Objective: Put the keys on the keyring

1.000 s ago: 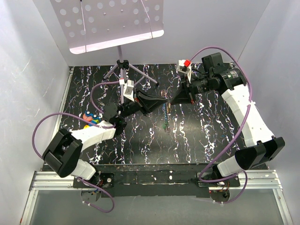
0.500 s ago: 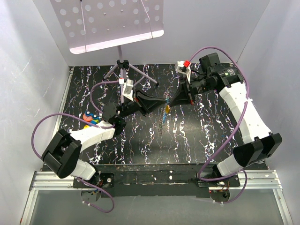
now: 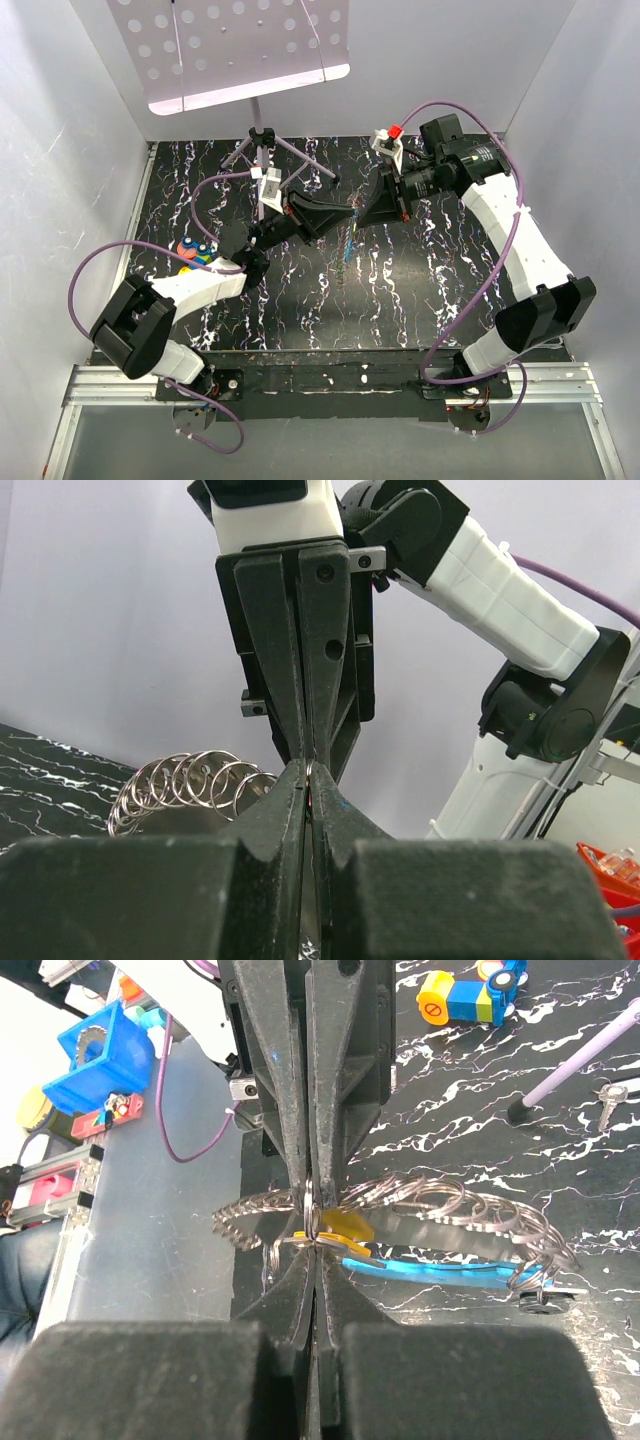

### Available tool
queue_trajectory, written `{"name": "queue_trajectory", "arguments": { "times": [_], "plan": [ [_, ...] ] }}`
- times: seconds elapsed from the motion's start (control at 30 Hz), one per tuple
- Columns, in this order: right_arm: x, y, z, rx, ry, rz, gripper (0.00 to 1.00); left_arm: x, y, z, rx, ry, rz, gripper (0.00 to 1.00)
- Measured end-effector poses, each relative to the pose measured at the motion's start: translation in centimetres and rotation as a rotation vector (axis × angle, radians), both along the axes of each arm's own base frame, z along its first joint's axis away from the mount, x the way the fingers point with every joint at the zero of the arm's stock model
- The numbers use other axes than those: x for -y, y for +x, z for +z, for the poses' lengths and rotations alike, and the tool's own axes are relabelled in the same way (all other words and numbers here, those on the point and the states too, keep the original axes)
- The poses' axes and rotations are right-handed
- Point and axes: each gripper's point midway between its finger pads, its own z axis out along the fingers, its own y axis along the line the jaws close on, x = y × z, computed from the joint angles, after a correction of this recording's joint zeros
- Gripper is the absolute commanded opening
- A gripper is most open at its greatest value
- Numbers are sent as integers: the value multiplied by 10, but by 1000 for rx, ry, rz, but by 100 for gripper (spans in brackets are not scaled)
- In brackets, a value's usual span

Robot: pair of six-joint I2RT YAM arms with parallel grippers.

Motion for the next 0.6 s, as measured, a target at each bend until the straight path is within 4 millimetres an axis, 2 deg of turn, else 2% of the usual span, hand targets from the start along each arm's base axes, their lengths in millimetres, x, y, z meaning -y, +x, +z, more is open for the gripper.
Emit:
{"name": "queue_trajectory", "arguments": {
  "times": [0.17, 0.5, 0.6],
  "plan": [
    [-3, 3, -6, -37, -7, -4, 1, 1, 6, -6, -31, -2, 14, 0],
    [-5, 3, -6, -46, -6, -1, 2, 0, 8, -7, -56, -15, 19, 0],
    [-5, 3, -6, -48, -7, -2, 17, 0, 8, -7, -61, -18, 17, 0]
  ]
}}
